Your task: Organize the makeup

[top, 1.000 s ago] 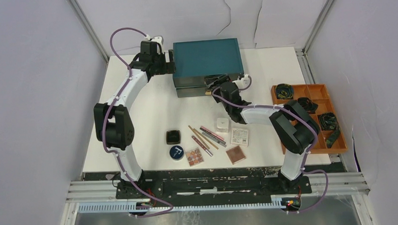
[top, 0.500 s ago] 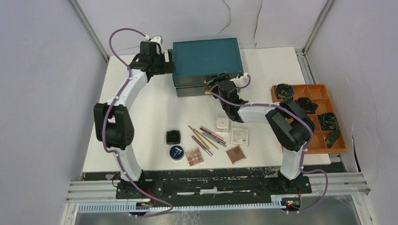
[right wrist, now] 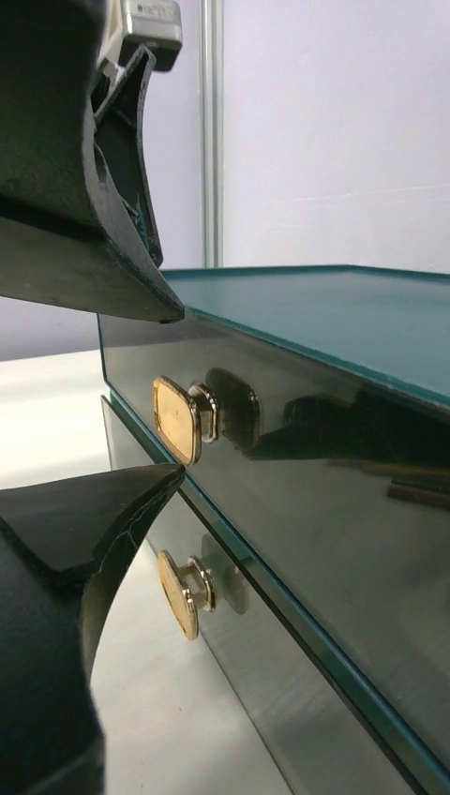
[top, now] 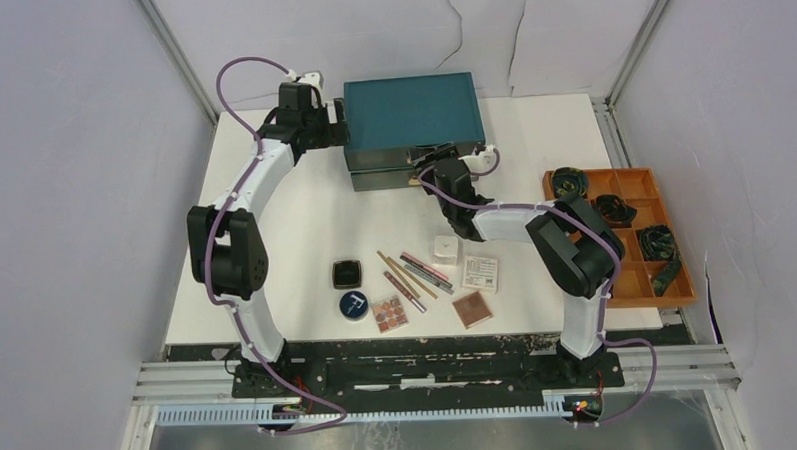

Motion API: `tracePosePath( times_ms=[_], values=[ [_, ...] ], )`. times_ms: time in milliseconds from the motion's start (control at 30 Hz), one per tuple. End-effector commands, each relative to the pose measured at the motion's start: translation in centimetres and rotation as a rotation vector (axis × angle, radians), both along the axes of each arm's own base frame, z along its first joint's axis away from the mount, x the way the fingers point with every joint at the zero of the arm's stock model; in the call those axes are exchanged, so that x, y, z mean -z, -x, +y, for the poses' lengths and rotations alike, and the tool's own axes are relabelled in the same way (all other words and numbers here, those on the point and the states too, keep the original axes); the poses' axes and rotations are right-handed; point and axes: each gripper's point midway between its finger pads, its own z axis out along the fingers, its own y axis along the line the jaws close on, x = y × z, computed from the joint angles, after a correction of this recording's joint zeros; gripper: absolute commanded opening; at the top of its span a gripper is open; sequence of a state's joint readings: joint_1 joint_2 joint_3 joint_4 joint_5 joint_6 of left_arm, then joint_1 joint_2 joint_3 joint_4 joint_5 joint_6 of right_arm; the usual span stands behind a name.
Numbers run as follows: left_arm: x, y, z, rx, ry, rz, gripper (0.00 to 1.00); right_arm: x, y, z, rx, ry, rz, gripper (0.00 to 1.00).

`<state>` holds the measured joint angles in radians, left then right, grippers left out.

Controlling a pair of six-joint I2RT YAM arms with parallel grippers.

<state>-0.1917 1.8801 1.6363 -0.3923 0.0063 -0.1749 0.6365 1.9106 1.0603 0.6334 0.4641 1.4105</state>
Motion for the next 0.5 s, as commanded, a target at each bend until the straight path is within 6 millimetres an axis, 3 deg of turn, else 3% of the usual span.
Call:
tracePosePath(
  times_ms=[0, 233, 333, 467],
  values=[
    [0.1, 0.6, 0.5, -0.018, 0.002, 0.018, 1.0, 0.0, -0.8, 0.0, 0.015, -0.023, 0.023, 0.64],
    [0.4, 0.7, 0.6, -0.02, -0.001, 0.025, 1.0, 0.4, -0.6, -0.3, 0.025, -0.009, 0.058, 0.64],
    [0.4, 0.6, 0.7, -0.021, 0.001, 0.023, 1.0, 0.2, -1.8, -1.1, 0.059, -0.034, 0.025, 0.64],
    [0.5, 0.6, 0.6, -0.021, 0.003, 0.027, 1.0, -0.6, -2.8, -0.5, 0.031, -0.041, 0.001, 0.64]
  ],
)
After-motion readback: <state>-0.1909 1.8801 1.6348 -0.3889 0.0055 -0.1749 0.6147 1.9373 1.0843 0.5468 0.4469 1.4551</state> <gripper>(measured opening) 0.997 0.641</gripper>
